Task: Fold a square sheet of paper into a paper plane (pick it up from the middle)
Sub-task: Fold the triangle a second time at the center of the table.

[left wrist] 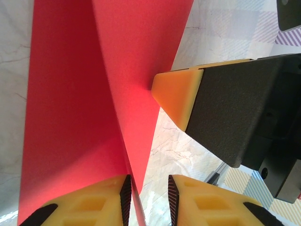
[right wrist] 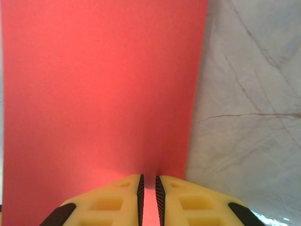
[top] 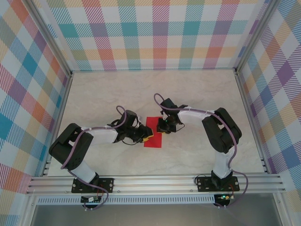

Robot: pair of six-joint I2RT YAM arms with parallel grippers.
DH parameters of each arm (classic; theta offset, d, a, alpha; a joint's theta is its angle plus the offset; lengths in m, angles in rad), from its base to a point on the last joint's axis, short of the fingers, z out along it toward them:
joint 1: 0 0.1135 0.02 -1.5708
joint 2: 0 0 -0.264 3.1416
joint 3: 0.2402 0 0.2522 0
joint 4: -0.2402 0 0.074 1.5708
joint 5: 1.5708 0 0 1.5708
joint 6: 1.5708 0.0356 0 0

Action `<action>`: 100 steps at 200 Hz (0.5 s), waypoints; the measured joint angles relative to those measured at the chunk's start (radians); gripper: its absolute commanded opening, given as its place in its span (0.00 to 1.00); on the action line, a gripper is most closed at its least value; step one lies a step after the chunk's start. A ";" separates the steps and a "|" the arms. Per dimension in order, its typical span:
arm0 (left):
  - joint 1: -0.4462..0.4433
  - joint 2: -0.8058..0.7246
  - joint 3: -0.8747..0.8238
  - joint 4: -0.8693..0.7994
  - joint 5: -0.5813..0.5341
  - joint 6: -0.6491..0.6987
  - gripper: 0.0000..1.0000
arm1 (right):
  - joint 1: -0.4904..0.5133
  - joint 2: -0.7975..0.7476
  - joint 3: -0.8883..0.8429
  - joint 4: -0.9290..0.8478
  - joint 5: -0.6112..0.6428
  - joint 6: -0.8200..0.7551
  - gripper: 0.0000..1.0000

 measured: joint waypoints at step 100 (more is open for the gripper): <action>-0.002 -0.046 -0.017 0.004 0.026 -0.001 0.27 | -0.003 0.006 0.007 -0.006 -0.008 0.005 0.20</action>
